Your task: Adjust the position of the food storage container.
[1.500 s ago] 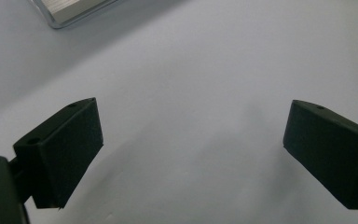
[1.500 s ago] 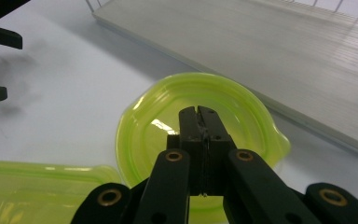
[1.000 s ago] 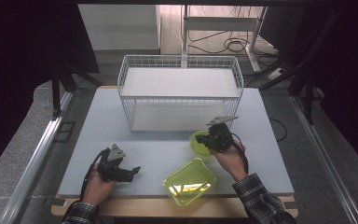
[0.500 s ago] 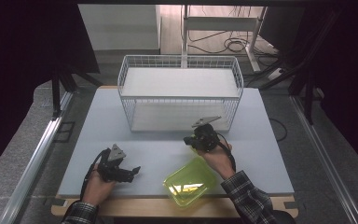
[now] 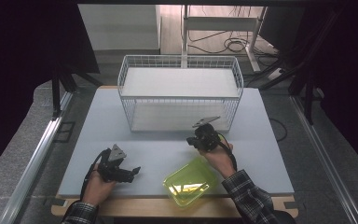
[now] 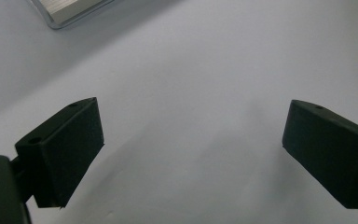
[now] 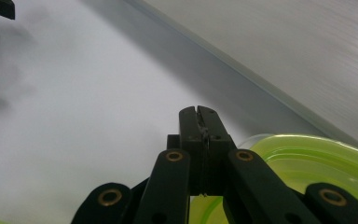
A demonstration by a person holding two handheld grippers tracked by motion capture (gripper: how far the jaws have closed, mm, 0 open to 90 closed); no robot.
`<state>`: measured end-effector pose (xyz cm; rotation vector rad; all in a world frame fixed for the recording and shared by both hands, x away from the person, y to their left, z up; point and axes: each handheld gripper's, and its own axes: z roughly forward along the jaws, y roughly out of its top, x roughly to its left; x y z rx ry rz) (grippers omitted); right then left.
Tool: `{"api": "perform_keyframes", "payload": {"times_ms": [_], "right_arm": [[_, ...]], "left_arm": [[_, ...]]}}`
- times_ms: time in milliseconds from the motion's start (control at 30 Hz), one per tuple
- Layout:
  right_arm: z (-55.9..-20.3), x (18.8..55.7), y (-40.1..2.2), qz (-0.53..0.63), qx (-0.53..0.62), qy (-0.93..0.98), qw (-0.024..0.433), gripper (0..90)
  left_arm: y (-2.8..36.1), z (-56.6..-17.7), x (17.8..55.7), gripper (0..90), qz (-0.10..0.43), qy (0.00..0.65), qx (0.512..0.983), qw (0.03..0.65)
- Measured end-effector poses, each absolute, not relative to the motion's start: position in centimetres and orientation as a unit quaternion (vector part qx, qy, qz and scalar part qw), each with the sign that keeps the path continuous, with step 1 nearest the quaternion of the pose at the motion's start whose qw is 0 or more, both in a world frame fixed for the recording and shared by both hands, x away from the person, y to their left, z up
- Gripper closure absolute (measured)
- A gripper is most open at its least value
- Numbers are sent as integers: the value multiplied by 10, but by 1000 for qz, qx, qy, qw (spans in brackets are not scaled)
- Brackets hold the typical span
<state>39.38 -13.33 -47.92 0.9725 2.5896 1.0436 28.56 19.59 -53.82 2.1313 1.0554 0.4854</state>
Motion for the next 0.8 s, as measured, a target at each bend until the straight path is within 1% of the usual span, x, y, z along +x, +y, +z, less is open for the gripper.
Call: {"api": "perform_keyframes", "payload": {"times_ms": [300, 800], "right_arm": [[-479, 391, -160, 352, 348, 863, 97, 890], [-477, 388, -217, 354, 400, 837, 118, 889]], "left_arm": [[195, -538, 286, 52, 187, 405, 825, 346], [193, -538, 286, 59, 182, 409, 826, 344]]}}
